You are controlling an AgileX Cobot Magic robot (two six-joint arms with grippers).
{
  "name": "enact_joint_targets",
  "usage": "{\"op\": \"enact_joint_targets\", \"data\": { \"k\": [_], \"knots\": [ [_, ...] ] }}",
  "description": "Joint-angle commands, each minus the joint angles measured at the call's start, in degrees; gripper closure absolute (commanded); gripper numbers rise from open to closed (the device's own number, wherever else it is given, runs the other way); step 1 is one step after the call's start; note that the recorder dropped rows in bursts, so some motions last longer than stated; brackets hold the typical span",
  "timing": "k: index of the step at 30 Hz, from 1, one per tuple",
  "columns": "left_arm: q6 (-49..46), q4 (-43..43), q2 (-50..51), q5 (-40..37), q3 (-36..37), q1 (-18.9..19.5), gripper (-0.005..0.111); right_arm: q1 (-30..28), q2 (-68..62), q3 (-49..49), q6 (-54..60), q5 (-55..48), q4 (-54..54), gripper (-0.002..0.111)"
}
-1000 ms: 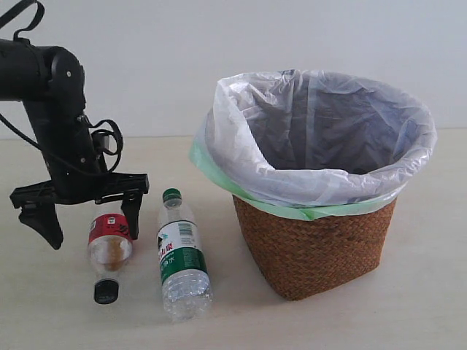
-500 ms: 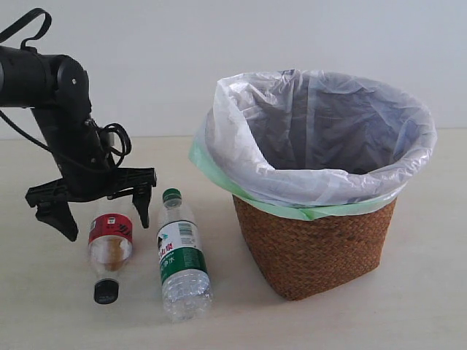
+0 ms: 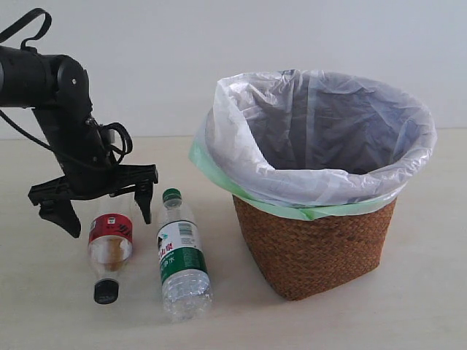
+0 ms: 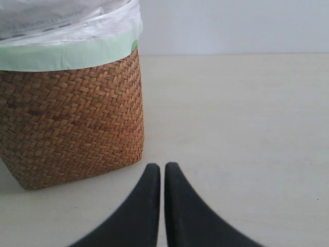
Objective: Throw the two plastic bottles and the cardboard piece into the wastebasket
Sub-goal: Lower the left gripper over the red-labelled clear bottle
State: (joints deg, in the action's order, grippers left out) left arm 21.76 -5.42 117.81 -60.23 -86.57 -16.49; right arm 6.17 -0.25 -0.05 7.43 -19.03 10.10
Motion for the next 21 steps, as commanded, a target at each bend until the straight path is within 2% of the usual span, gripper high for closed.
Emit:
{"op": "enact_joint_targets", "data": {
  "k": [1, 21],
  "knots": [
    [0.7, 0.3, 0.3, 0.3, 0.0, -0.1, 0.009, -0.3, 0.3, 0.1, 0.2, 0.4, -0.3, 0.108],
    [0.8, 2.2, 3.9, 1.1, 0.0, -0.1, 0.009, -0.3, 0.3, 0.1, 0.2, 0.4, -0.3, 0.108]
  ]
}}
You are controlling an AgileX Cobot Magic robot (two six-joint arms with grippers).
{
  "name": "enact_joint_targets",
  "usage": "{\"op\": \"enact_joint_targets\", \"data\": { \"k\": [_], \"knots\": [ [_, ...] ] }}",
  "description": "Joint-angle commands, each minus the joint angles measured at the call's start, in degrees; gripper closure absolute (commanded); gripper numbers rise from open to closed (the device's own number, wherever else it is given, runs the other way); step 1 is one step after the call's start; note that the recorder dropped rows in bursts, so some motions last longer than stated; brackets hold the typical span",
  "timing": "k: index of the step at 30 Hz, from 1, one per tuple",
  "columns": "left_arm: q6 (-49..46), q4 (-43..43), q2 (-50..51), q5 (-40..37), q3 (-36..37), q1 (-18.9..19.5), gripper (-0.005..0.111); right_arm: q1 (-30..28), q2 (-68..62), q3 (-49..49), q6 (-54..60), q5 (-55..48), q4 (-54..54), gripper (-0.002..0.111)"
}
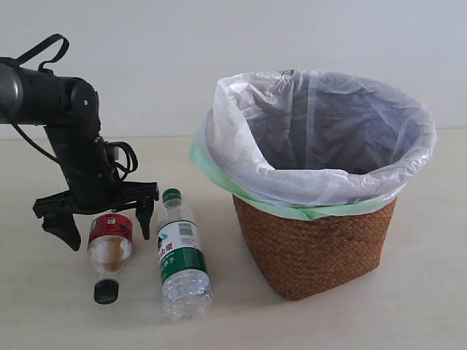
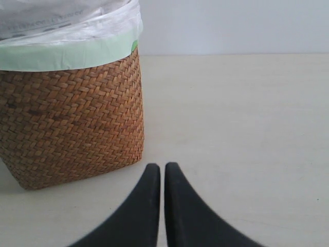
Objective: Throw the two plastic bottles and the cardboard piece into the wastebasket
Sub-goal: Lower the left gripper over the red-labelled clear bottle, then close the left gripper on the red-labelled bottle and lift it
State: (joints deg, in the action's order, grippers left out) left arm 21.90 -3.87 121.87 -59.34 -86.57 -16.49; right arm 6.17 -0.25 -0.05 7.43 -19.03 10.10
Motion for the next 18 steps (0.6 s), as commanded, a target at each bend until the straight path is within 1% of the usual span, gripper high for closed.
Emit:
{"op": "enact_joint_targets", "data": {
  "k": [1, 6, 9, 11, 15, 17, 18],
  "knots": [
    [0.6, 0.7, -0.1, 0.2, 0.0, -0.1, 0.009, -0.3, 0.3, 0.1, 0.2, 0.4, -0.3, 0.108],
    [0.6, 0.7, -0.1, 0.5, 0.0, -0.1, 0.009, -0.3, 0.3, 0.1, 0.2, 0.4, -0.3, 0.108],
    [1.0, 0.7, 0.1, 0.7, 0.0, -0.1, 0.014, -0.3, 0.3, 0.1, 0.2, 0.4, -0.3, 0.108],
    [1.3, 0.7, 0.5, 0.4, 0.0, -0.1, 0.022, -0.3, 0.3, 0.1, 0.2, 0.4, -0.3, 0.108],
    [1.4, 0.7, 0.7, 0.6, 0.0, -0.1, 0.041, -0.3, 0.3, 0.1, 0.2, 0.4, -0.3, 0.108],
    [1.4, 0.7, 0.7, 1.3, 0.0, -0.1, 0.047, -0.3, 0.3, 0.1, 0.2, 0.4, -0.3, 0.108],
    [1.4, 0.7, 0.8, 1.6, 0.0, -0.1, 0.047, -0.3, 0.3, 0.1, 0.2, 0.4, -0.3, 0.108]
  ]
}}
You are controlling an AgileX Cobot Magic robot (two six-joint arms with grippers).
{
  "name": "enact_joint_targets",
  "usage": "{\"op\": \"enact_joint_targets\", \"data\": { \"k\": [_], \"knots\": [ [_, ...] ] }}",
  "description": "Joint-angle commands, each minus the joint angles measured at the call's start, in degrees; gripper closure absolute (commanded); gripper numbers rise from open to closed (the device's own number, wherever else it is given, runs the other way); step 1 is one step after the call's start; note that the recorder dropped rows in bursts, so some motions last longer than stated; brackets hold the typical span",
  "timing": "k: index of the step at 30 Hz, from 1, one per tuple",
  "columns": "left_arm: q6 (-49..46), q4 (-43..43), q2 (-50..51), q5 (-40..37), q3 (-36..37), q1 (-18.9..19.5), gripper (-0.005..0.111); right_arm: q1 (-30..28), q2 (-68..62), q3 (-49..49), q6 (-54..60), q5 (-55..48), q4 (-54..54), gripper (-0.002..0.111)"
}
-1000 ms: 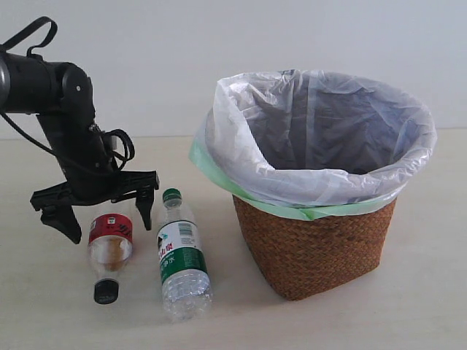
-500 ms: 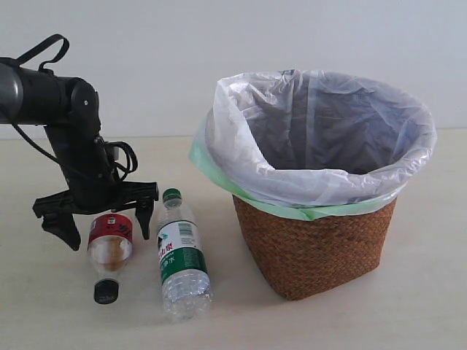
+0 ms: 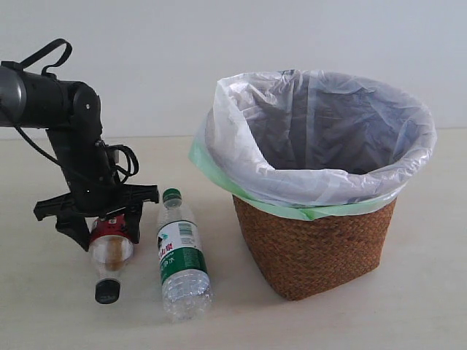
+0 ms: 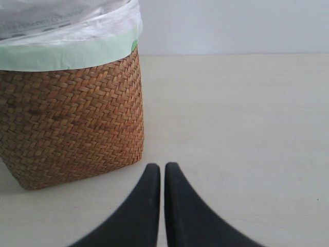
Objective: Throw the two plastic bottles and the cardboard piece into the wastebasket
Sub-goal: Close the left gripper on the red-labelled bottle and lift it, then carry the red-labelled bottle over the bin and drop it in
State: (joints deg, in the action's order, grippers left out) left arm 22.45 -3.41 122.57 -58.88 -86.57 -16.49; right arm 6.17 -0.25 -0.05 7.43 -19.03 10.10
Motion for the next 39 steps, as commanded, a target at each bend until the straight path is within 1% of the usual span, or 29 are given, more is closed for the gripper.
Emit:
{"op": "enact_joint_targets", "data": {
  "k": [1, 8, 11, 13, 14, 15, 16, 17, 19, 20, 22, 24, 25, 26, 29, 33, 37, 39],
  "knots": [
    [0.9, 0.2, 0.1, 1.9, 0.0, -0.1, 0.047, -0.3, 0.3, 0.1, 0.2, 0.4, -0.3, 0.108],
    [0.7, 0.2, 1.1, 3.4, 0.0, -0.1, 0.047, -0.3, 0.3, 0.1, 0.2, 0.4, -0.3, 0.108],
    [0.7, 0.2, 2.1, 3.2, 0.0, -0.1, 0.051, -0.3, 0.3, 0.1, 0.2, 0.4, -0.3, 0.108],
    [0.7, 1.2, 2.4, 2.6, 0.0, -0.1, 0.059, -0.3, 0.3, 0.1, 0.2, 0.4, -0.3, 0.108],
    [0.7, 4.0, 2.4, 2.4, 0.0, -0.1, 0.073, -0.3, 0.3, 0.1, 0.2, 0.4, -0.3, 0.108],
    [0.7, 4.9, 2.4, 2.0, 0.0, -0.1, 0.082, -0.3, 0.3, 0.1, 0.2, 0.4, -0.3, 0.108],
    [0.7, 6.6, 2.4, 0.9, 0.0, 0.0, 0.095, -0.3, 0.3, 0.1, 0.2, 0.4, -0.3, 0.108],
    [0.7, 7.6, 2.4, -0.1, -0.1, 0.0, 0.103, -0.3, 0.3, 0.1, 0.2, 0.4, -0.3, 0.108],
    [0.7, 9.8, 2.2, -2.6, -0.1, 0.0, 0.103, -0.3, 0.3, 0.1, 0.2, 0.4, -0.3, 0.108],
    [1.0, 12.7, 1.2, -4.0, -0.1, 0.0, 0.103, -0.3, 0.3, 0.1, 0.2, 0.4, -0.3, 0.108],
    [1.2, 14.6, -1.8, -4.5, 0.2, 0.0, 0.103, -0.3, 0.3, 0.1, 0.2, 0.4, -0.3, 0.108],
    [0.6, 14.8, -7.2, -1.0, 1.6, 0.0, 0.103, -0.3, 0.3, 0.1, 0.2, 0.4, -0.3, 0.108],
    [0.1, 14.9, -10.3, 2.1, 3.3, 0.0, 0.103, -0.3, 0.3, 0.1, 0.2, 0.4, -0.3, 0.108],
    [-1.6, 15.6, -14.2, 5.4, 5.3, 0.0, 0.103, -0.3, 0.3, 0.1, 0.2, 0.4, -0.3, 0.108],
    [-1.6, 17.9, -24.3, 16.2, 13.0, 0.1, 0.103, -0.3, 0.3, 0.1, 0.2, 0.4, -0.3, 0.108],
    [-1.6, 17.9, -31.0, 25.1, 19.6, 1.3, 0.103, -0.3, 0.3, 0.1, 0.2, 0.4, -0.3, 0.108],
    [-2.1, 17.9, -37.0, 32.5, 25.6, 3.6, 0.103, -0.3, 0.3, 0.1, 0.2, 0.4, -0.3, 0.108],
    [-2.3, 18.1, -40.9, 38.1, 29.8, 5.2, 0.103, -0.3, 0.3, 0.1, 0.2, 0.4, -0.3, 0.108]
  ]
}}
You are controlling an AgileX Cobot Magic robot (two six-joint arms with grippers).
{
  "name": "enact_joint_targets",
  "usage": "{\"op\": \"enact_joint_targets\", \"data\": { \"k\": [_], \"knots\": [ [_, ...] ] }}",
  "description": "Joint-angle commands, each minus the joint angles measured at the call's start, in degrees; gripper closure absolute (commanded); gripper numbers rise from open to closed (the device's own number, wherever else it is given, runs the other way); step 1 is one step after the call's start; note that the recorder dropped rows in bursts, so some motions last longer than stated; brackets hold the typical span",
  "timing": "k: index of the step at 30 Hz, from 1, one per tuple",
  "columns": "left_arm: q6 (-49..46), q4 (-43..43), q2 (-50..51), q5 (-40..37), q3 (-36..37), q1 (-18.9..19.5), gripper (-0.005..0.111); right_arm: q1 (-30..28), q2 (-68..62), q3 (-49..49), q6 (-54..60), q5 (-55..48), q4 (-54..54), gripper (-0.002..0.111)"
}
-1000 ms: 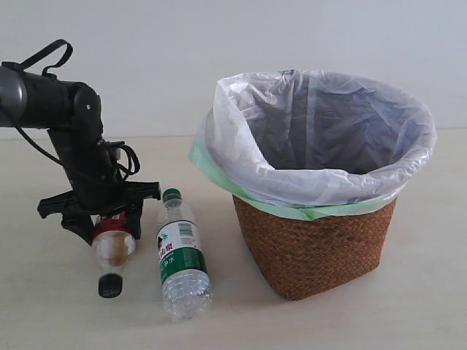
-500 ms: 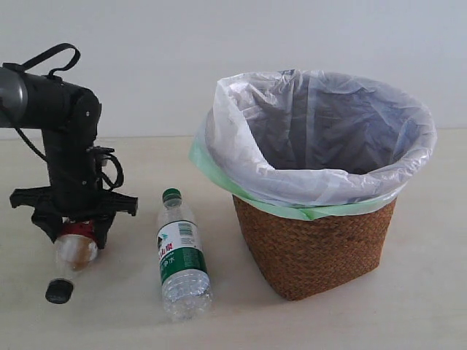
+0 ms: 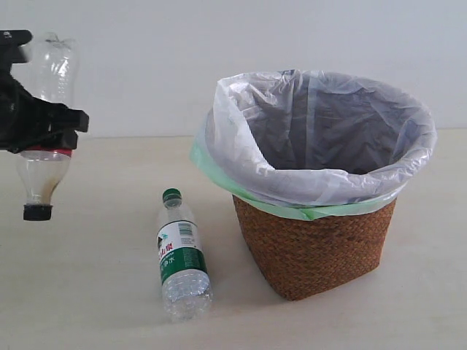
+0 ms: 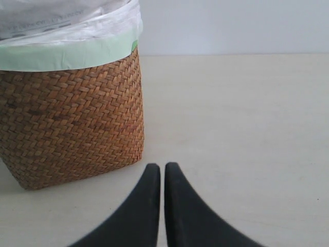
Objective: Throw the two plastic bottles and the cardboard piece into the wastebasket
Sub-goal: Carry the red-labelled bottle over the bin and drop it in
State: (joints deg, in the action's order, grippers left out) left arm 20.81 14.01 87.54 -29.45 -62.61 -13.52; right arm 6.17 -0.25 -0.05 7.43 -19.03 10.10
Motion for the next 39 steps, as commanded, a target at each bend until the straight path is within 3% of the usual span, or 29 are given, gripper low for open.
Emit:
{"op": "enact_joint_targets", "data": {
  "k": [1, 7, 17, 21, 23, 25, 27, 28, 29, 30, 31, 32, 33, 34, 35, 39],
  "knots": [
    [-0.7, 1.0, -6.8, 9.9, 7.1, 2.7, 0.103, -0.3, 0.3, 0.1, 0.2, 0.4, -0.3, 0.108],
    [-0.7, 5.7, -10.0, 9.7, 10.1, 4.7, 0.103, -0.3, 0.3, 0.1, 0.2, 0.4, -0.3, 0.108],
    [1.1, 8.2, -10.0, 1.6, 10.1, 15.3, 0.103, -0.3, 0.3, 0.1, 0.2, 0.4, -0.3, 0.108],
    [1.1, 6.8, -10.0, 2.3, 9.9, 16.3, 0.103, -0.3, 0.3, 0.1, 0.2, 0.4, -0.3, 0.108],
    [-1.6, -1.1, -10.0, 5.3, 9.9, 16.0, 0.103, -0.3, 0.3, 0.1, 0.2, 0.4, -0.3, 0.108],
    [-11.6, -13.5, -9.7, 8.7, 9.7, 14.9, 0.103, -0.3, 0.3, 0.1, 0.2, 0.4, -0.3, 0.108],
    [-25.9, -28.2, -8.4, 9.9, 8.0, 12.2, 0.103, -0.3, 0.3, 0.1, 0.2, 0.4, -0.3, 0.108],
    [-42.3, -46.1, -6.1, 8.7, 4.2, 8.1, 0.103, -0.3, 0.3, 0.1, 0.2, 0.4, -0.3, 0.108],
    [-50.6, -55.2, -4.8, 7.4, 1.5, 5.9, 0.103, -0.3, 0.3, 0.1, 0.2, 0.4, -0.3, 0.108],
    [-61.3, -72.6, -2.4, 1.9, -5.2, 2.6, 0.100, -0.3, 0.3, 0.1, 0.2, 0.4, -0.3, 0.108],
    [-63.3, -79.2, -1.1, -2.4, -9.9, 1.6, 0.094, -0.3, 0.3, 0.1, 0.2, 0.4, -0.3, 0.108],
    [-62.4, -85.6, 1.4, -11.1, -20.6, 0.3, 0.073, -0.3, 0.3, 0.1, 0.2, 0.4, -0.3, 0.108],
    [-59.2, -86.7, 2.9, -14.6, -25.6, -0.6, 0.055, -0.3, 0.3, 0.1, 0.2, 0.4, -0.3, 0.108],
    [-52.8, -85.9, 5.3, -17.3, -33.0, -2.5, 0.017, -0.3, 0.3, 0.1, 0.2, 0.4, -0.3, 0.108],
    [-46.5, -82.5, 6.6, -19.1, -37.8, -4.2, -0.002, -0.3, 0.3, 0.1, 0.2, 0.4, -0.3, 0.108],
    [-41.9, -65.9, 7.2, -21.2, -41.2, -5.5, -0.001, -0.3, 0.3, 0.1, 0.2, 0.4, -0.3, 0.108]
  ]
}}
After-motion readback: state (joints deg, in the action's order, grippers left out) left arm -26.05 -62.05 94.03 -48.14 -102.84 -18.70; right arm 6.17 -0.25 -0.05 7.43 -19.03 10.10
